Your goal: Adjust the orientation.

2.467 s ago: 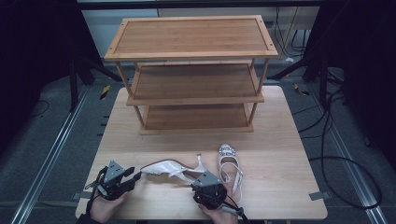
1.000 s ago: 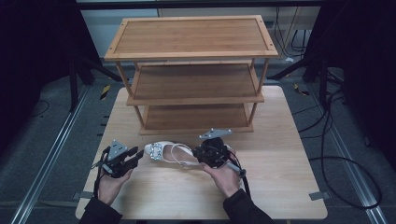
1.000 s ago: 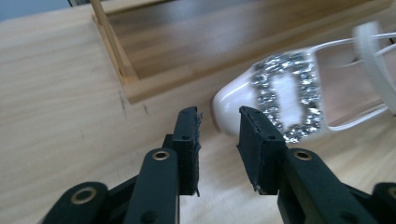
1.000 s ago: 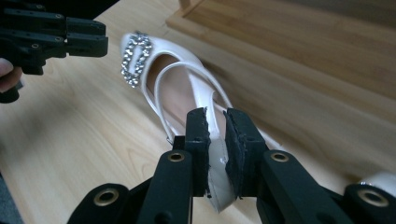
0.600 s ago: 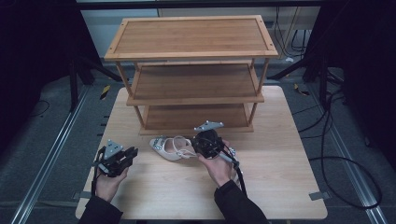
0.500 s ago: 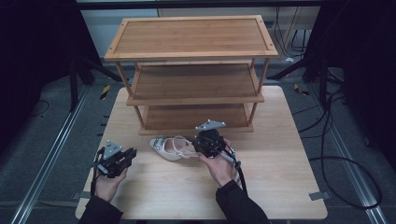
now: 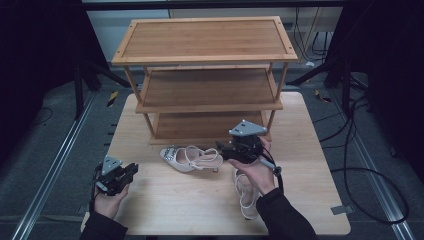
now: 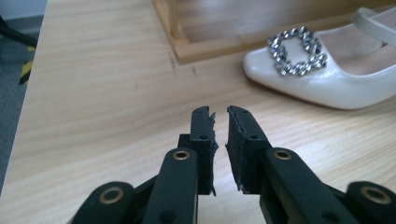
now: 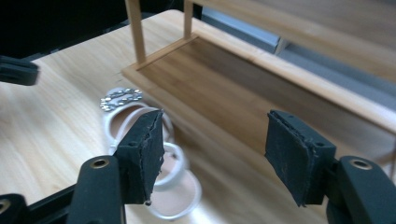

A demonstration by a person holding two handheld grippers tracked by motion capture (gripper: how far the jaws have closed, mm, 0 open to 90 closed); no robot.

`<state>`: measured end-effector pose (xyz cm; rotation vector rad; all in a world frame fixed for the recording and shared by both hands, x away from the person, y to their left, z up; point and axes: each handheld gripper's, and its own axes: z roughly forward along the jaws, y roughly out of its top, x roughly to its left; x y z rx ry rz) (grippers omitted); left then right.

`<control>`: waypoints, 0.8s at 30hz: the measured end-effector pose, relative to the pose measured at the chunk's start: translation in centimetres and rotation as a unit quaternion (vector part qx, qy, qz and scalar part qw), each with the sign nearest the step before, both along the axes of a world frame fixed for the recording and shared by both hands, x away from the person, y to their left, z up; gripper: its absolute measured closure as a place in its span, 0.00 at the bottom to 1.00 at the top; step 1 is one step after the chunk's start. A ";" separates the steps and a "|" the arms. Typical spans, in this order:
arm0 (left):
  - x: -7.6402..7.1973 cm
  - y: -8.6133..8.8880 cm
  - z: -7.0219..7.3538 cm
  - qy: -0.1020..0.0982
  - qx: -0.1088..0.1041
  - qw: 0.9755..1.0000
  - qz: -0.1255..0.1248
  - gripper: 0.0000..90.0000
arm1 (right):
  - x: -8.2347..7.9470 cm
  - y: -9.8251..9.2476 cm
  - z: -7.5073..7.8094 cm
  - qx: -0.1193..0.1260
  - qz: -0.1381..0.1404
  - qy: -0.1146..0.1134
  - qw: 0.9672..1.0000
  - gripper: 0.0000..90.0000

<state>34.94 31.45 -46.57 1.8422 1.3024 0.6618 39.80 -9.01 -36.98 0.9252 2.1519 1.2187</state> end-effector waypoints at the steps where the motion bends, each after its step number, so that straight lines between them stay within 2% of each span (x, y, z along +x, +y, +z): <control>1: -0.1 0.2 -0.1 0.004 0.000 1.000 0.002 0.88 | 0.2 -0.3 -0.2 0.002 0.003 -0.001 1.000 0.40; 2: -0.2 0.4 -0.2 0.007 0.000 1.000 0.005 0.88 | 0.2 -0.3 -0.2 0.002 0.003 -0.001 1.000 0.40; 4: -0.3 0.8 -0.4 0.010 -0.002 1.000 0.011 0.88 | 1.0 -0.8 -1.4 -0.001 0.022 0.006 1.000 0.40; 6: -0.4 1.0 -0.5 0.013 -0.005 1.000 0.016 0.88 | 1.1 -0.7 -1.9 -0.001 0.030 0.007 1.000 0.40; 8: -0.3 1.1 -0.6 0.016 -0.004 1.000 0.017 0.87 | 1.5 -0.1 -3.1 -0.010 0.053 0.019 0.998 0.39; 9: -0.3 1.1 -0.6 0.016 -0.004 1.000 0.017 0.87 | 1.5 -0.1 -3.1 -0.010 0.053 0.019 0.998 0.39; 11: -0.3 1.0 -0.8 0.018 -0.005 1.000 0.015 0.87 | 1.3 0.4 -3.9 -0.021 0.081 0.026 0.996 0.39; 12: -0.3 1.0 -0.8 0.020 -0.004 1.000 0.014 0.87 | 1.2 0.6 -4.6 -0.037 0.096 0.031 0.994 0.38; 14: -0.2 1.0 -0.9 0.022 -0.003 1.000 0.014 0.87 | 1.1 0.6 -4.9 -0.041 0.100 0.036 0.993 0.37; 18: -0.2 0.9 -0.9 0.022 -0.001 1.000 0.013 0.86 | 1.3 0.5 -6.6 -0.056 0.122 0.049 0.990 0.33; 20: -0.2 0.9 -1.0 0.023 -0.003 1.000 0.013 0.86 | 1.4 0.6 -7.0 -0.059 0.124 0.053 0.989 0.33; 22: -0.1 0.9 -1.0 0.024 -0.001 1.000 0.010 0.86 | 1.9 0.9 -7.8 -0.079 0.131 0.067 0.986 0.34; 24: -0.1 0.9 -1.1 0.024 -0.001 1.000 0.009 0.86 | 2.0 1.0 -7.9 -0.079 0.136 0.073 0.985 0.37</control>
